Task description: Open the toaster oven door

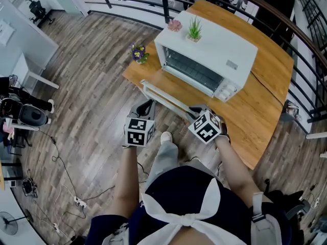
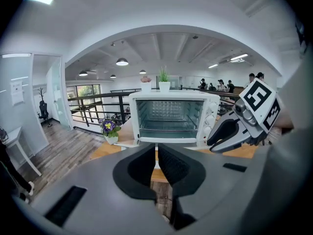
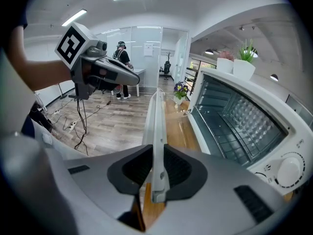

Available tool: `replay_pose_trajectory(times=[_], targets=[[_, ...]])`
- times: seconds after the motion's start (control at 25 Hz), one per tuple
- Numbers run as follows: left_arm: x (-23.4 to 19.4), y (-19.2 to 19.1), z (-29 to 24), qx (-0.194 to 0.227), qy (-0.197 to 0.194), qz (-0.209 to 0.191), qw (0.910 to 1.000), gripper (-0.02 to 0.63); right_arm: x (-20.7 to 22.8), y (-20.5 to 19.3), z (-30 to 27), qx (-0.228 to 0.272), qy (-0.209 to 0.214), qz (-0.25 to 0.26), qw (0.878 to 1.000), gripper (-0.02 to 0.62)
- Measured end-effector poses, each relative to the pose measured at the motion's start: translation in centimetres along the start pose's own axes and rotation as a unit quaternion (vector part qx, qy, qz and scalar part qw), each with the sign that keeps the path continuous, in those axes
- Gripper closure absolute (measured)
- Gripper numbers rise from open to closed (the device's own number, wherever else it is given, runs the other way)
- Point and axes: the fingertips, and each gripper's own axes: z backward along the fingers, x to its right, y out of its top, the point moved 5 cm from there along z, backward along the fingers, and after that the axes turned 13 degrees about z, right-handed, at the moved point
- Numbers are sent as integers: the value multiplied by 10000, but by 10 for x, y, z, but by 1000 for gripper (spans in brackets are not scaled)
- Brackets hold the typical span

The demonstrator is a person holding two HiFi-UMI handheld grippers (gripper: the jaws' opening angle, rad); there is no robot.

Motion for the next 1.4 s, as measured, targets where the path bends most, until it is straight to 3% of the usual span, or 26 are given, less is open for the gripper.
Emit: replay_pose_trajectory(times=[1.4], targets=[[-2,-23,14,-201,14,31,9998,572,-36,-20,-38,-320,213,167,9991,500]])
